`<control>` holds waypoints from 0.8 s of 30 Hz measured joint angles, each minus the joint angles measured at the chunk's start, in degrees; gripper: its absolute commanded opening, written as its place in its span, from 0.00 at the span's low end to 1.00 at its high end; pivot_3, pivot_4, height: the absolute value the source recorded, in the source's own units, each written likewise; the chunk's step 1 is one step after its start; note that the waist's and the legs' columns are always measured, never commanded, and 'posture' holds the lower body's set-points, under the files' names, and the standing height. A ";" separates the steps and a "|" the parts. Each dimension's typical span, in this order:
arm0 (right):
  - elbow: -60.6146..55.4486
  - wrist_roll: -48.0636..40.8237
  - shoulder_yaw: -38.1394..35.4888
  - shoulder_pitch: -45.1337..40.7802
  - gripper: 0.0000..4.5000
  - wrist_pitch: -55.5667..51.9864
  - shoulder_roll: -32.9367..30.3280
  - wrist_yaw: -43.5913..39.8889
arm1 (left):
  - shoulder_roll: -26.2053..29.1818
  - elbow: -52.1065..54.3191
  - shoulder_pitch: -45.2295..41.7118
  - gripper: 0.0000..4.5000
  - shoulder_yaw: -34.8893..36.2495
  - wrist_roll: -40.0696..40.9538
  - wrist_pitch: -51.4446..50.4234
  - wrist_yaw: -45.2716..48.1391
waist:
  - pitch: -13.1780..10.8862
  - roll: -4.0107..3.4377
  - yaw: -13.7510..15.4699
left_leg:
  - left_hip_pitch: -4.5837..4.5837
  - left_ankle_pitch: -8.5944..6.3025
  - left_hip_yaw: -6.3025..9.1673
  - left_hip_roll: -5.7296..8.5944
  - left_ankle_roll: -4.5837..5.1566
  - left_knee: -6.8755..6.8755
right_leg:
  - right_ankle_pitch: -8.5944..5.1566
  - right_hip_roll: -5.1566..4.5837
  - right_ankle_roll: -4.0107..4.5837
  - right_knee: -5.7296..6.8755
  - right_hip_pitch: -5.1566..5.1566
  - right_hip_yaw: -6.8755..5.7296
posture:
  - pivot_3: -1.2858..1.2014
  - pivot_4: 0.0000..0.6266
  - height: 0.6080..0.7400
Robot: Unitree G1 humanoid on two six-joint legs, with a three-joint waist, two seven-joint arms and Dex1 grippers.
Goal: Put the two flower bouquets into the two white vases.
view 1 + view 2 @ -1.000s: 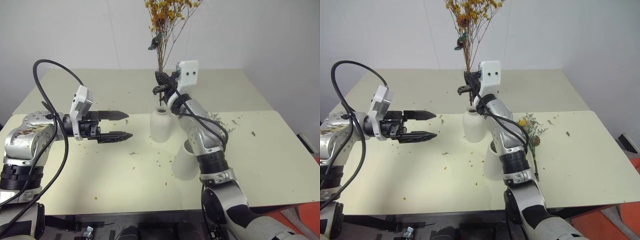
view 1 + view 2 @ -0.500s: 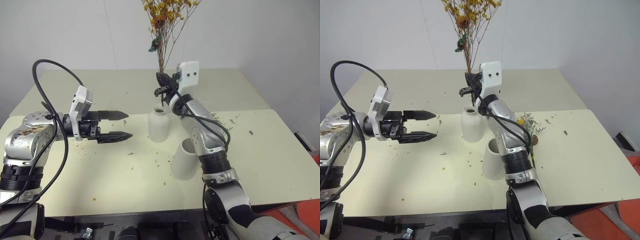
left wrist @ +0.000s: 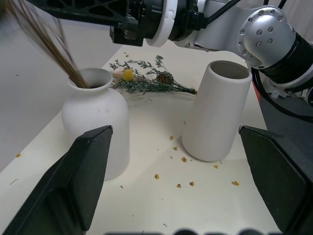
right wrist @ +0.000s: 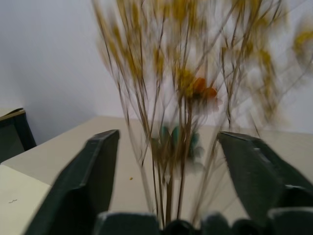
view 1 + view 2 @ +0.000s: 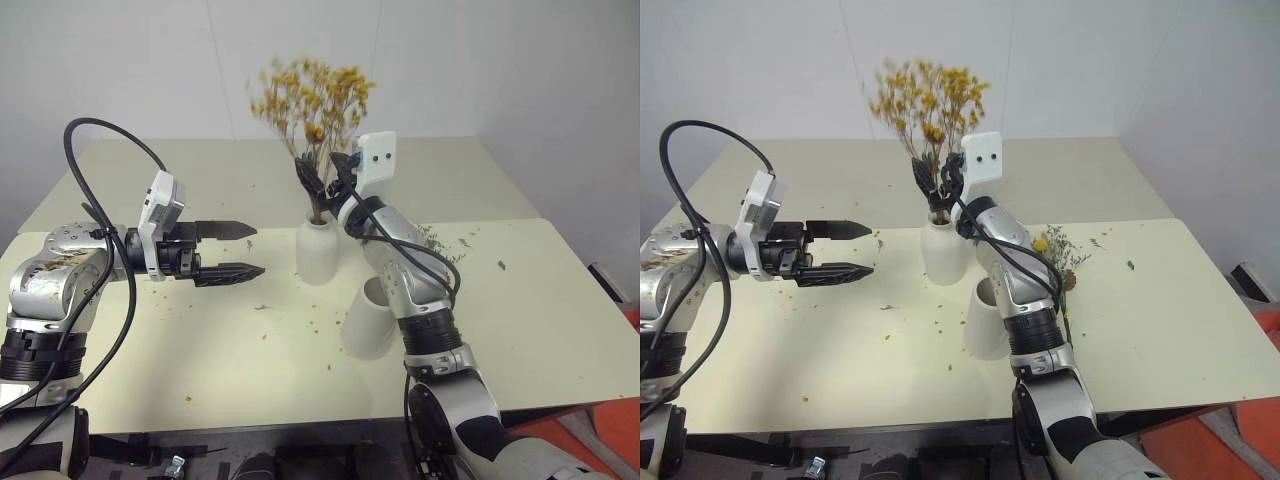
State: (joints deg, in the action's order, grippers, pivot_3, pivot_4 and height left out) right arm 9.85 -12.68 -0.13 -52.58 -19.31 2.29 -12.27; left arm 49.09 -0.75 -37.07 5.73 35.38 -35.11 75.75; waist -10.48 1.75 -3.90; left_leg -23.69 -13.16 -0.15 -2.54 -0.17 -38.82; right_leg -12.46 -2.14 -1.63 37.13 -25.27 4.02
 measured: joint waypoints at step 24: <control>-34.04 -7.87 0.37 13.24 0.99 -23.94 -16.01 -6.49 | 0.70 -1.06 -0.02 1.00 -0.02 -1.61 0.12 0.17 | 0.00 0.01 0.25 | 0.01 0.00 0.00 0.01 0.00 -0.02 | -0.01 0.00 -0.02 -0.02 0.02 0.00 | 0.52 0.24 1.00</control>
State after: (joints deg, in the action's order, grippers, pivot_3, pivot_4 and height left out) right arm -24.19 -20.55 0.24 -39.34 -43.25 -13.72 -18.76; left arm 49.79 -1.81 -37.09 5.71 33.77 -34.99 75.92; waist -10.48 1.76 -3.65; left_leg -23.68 -13.16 -0.14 -2.53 -0.17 -38.83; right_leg -12.47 -2.14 -1.65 37.11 -25.25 4.01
